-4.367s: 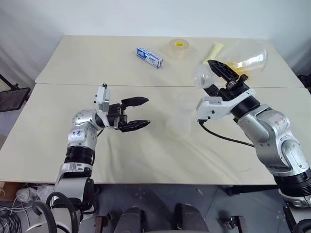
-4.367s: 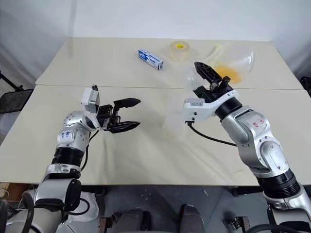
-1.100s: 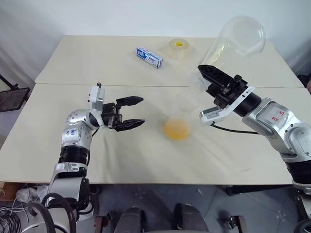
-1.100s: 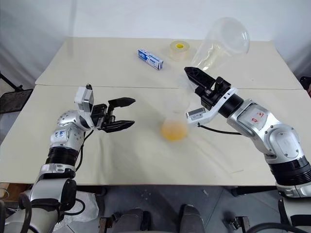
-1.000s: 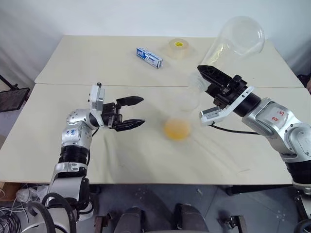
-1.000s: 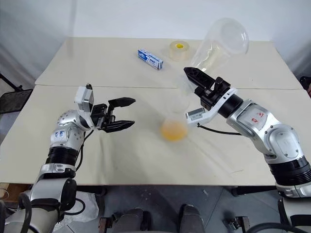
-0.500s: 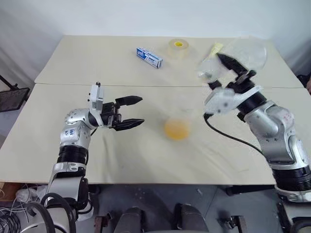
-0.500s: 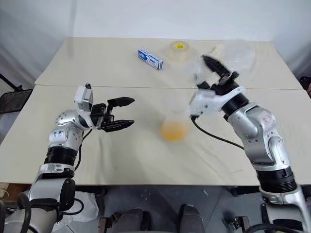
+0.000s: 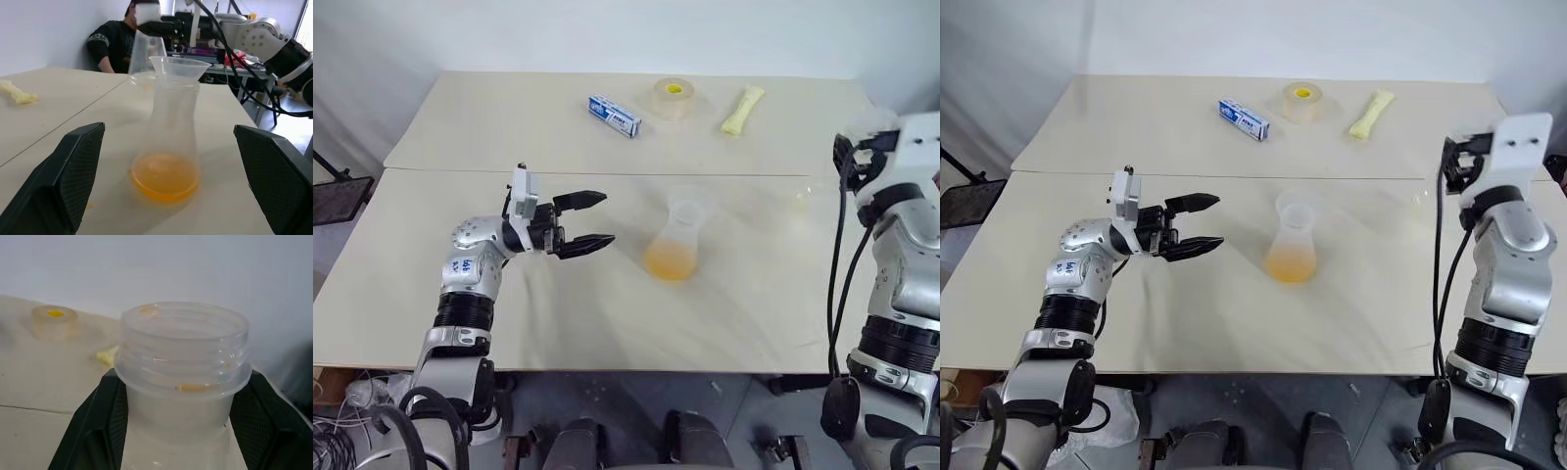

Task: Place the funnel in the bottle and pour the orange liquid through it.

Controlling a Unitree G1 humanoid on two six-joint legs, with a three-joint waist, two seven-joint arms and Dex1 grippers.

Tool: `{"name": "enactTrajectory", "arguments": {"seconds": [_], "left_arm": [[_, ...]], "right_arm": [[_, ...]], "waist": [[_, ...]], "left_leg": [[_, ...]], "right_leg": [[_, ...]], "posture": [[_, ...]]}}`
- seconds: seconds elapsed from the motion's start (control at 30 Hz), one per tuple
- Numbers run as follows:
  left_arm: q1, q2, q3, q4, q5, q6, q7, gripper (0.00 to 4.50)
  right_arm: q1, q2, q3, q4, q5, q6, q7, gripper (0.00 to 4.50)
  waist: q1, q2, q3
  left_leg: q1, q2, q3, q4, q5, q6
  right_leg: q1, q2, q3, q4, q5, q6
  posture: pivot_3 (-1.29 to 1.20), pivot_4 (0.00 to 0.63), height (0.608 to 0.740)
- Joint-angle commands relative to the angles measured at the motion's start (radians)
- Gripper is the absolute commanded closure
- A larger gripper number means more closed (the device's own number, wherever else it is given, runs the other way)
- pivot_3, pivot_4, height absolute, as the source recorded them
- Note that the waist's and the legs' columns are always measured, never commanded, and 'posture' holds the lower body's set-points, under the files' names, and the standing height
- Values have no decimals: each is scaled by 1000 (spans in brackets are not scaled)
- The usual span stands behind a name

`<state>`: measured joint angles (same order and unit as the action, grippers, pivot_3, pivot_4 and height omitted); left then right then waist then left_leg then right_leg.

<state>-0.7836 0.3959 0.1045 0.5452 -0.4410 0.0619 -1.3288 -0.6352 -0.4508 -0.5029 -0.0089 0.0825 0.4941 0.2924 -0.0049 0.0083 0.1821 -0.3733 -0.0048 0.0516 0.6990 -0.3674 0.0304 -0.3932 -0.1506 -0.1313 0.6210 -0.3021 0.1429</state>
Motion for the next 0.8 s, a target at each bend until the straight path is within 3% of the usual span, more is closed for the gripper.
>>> {"name": "enactTrajectory", "arguments": {"seconds": [0.03,0.27,0.47,0.8], "left_arm": [[-26,-3,-6,0,28,-27,47,0],[-11,-10,-11,-2,46,-60,82,0],[-7,0,-25,0,83,-53,131,0],[0,21,-53,-50,112,44,201,0]], "right_arm": [[24,-6,-45,20,57,-47,-26,2045],[118,3,-8,17,94,-104,-34,2045],[151,-9,4,-39,148,-150,-12,114],[105,-117,7,-75,182,-148,8,45]], "waist": [[-1,0,0],[-1,0,0],[-1,0,0],[1,0,0]], "left_leg": [[0,0,0,0,0,0],[1,0,1,0,0,0],[1,0,2,0,0,0],[1,0,1,0,0,0]], "right_leg": [[0,0,0,0,0,0],[0,0,1,0,0,0],[0,0,2,0,0,0],[0,0,1,0,0,0]], "posture": [[0,150,740],[0,150,740],[0,150,740],[0,150,740]]}}
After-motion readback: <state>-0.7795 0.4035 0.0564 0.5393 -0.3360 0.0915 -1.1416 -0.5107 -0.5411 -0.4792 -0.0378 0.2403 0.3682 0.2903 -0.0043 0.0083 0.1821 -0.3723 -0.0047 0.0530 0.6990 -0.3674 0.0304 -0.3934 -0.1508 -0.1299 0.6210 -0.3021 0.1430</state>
